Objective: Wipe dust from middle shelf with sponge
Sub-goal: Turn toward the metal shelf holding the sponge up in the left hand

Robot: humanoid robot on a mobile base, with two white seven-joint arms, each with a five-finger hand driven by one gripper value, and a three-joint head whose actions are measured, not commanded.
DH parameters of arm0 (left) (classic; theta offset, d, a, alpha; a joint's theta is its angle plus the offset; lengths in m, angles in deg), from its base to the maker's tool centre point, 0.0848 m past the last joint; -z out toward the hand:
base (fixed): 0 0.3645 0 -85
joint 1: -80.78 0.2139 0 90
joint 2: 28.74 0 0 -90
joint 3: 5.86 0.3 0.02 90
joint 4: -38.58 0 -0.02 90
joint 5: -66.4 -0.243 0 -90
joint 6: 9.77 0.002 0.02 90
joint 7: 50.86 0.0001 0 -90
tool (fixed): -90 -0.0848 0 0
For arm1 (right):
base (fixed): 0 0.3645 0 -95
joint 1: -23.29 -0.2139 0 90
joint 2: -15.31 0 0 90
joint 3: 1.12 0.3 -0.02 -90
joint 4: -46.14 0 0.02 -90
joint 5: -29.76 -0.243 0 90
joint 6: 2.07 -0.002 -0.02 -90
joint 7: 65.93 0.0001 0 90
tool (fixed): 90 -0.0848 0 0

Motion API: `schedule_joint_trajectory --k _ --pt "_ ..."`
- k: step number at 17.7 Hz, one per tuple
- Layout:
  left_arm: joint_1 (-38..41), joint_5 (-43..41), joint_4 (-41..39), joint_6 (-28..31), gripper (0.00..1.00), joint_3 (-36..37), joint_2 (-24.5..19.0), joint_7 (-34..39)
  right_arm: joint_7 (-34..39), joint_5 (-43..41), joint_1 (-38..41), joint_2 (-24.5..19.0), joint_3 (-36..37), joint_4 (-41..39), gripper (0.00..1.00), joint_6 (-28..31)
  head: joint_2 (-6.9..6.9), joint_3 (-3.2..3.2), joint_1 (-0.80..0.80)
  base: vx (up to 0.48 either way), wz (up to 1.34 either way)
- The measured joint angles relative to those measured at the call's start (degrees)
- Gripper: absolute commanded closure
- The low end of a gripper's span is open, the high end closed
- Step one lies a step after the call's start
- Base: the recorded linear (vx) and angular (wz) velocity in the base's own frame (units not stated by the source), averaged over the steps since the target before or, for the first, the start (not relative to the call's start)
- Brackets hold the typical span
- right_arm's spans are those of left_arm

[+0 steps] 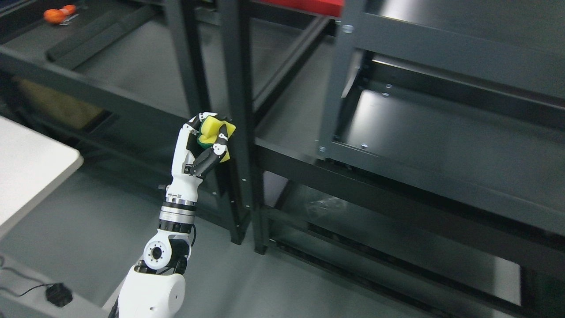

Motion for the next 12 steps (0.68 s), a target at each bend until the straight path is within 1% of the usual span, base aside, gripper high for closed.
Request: schedule_joint_trajectory --k 4,6,8,12 --pt "0.16 -0.12 -0.36 -0.18 1.0 3.03 0.05 -0.1 -0.03 0.0 0.04 0.0 0.01 0.0 0.0 0.0 -0.02 0.0 0.0 -0.191 -1.04" --pt "0.16 -0.18 -0.49 -0.24 1.0 4.5 0.06 -0.14 -0.19 0.0 0.02 0.0 0.01 0.0 0.0 0.0 -0.03 0.0 0.0 -0.15 -0.79" --pt "-0.02 -0.26 -0.59 -0.24 1.0 5.64 0.07 -0.15 -0.29 0.0 0.01 0.0 0.01 0.0 0.0 0.0 -0.03 0.0 0.0 -0.095 -0.51" --pt "-1.4 -1.57 -0.74 -0.28 1.0 7.48 0.08 -0.56 -0.12 0.0 -0.06 0.0 0.01 0.0 0.0 0.0 -0.04 0.0 0.0 -0.039 -0.1"
